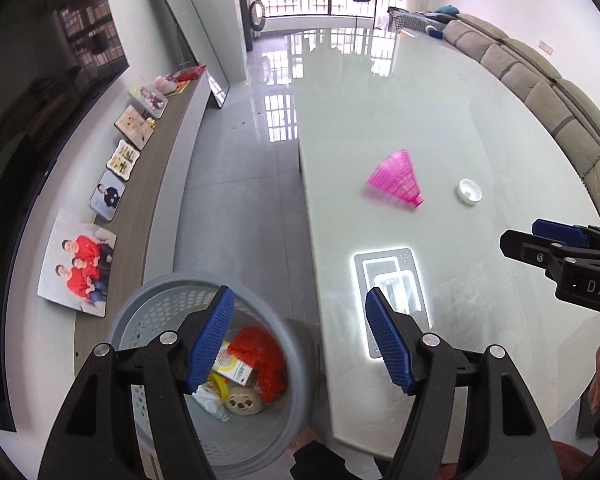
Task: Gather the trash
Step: 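Move both open tools back over the table toward the cap and shuttlecock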
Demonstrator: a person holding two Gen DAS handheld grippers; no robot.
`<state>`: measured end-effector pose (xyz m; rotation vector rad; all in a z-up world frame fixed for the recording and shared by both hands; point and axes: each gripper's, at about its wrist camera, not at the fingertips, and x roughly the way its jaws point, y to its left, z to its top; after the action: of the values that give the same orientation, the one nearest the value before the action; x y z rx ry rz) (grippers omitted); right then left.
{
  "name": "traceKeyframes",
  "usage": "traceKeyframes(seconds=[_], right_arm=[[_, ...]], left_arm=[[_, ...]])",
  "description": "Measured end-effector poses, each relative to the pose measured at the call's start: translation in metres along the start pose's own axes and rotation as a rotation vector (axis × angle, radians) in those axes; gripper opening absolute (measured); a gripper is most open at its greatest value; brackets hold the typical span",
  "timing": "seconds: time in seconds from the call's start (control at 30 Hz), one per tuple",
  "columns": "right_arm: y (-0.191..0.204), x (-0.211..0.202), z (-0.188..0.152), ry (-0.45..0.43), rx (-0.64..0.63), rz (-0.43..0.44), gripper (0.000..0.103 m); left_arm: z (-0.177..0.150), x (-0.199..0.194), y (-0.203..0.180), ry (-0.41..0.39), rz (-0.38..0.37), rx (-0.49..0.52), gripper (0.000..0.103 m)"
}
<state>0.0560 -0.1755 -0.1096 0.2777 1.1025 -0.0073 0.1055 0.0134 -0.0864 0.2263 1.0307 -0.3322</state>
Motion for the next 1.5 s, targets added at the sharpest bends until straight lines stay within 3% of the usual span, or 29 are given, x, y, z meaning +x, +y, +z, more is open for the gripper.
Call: traceKeyframes(seconds=[0.23,0.53,0.97,1.5], right_arm=[[-0.055,0.0,0.008,-0.016,0.082,-0.008,0.066],[-0.088,0.003,0.019,-0.034,0.107,-0.007,0.066],[-0.093,0.029,0.031,-0.017,0.079,0.007,0.066],[-0.112,0.088,0.055,0.025,0.054,-0.049,0.067]], left_arm=[[0.025,0.0,-0.041,-0.017,-0.017,0.029,0.068],[0.044,0.004,-0.068,-0.019,-0.02,0.032,0.071],[0.052,0.022,-0.076,0.018,-0.01,-0.006,0.072],[0.047,0.041,-0.071,0.066,0.012,-0.074,0.074]])
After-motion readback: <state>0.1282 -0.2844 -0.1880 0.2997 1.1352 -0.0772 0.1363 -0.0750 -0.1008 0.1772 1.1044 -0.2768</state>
